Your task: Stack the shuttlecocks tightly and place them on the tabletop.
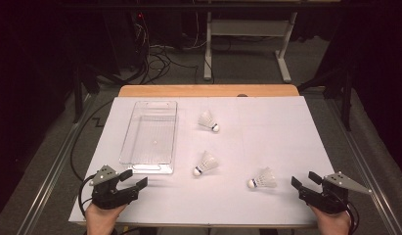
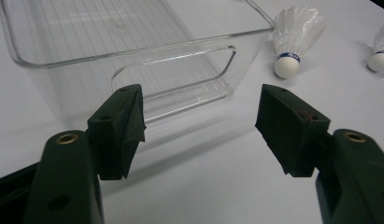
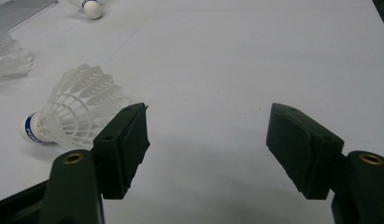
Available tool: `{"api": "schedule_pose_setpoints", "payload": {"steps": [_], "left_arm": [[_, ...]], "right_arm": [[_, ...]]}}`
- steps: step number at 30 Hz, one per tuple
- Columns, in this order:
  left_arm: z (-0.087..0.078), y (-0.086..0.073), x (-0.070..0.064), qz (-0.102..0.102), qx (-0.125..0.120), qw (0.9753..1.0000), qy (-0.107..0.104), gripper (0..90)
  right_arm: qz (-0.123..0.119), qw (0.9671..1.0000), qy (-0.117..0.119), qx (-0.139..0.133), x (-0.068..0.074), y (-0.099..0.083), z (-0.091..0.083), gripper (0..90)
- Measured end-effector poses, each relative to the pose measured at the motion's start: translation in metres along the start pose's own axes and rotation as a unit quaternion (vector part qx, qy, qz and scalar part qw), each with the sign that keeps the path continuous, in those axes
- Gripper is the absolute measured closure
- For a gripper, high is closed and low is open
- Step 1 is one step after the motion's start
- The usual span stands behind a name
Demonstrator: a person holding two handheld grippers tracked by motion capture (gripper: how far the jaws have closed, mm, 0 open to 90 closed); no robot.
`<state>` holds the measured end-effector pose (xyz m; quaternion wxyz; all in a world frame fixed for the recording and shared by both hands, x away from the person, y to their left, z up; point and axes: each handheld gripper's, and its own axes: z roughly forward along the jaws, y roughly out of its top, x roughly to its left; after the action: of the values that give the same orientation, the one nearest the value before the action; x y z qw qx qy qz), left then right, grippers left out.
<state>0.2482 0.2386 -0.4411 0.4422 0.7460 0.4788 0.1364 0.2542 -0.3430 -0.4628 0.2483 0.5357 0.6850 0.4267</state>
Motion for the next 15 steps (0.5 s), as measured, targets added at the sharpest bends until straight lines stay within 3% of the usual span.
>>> {"api": "schedule_pose_setpoints", "payload": {"steps": [15], "left_arm": [[0.009,0.011,-0.014,0.022,0.009,0.9995,-0.019,36.4]], "right_arm": [[-0.001,1.0000,-0.001,0.000,0.000,0.000,0.000,30.2]]}}
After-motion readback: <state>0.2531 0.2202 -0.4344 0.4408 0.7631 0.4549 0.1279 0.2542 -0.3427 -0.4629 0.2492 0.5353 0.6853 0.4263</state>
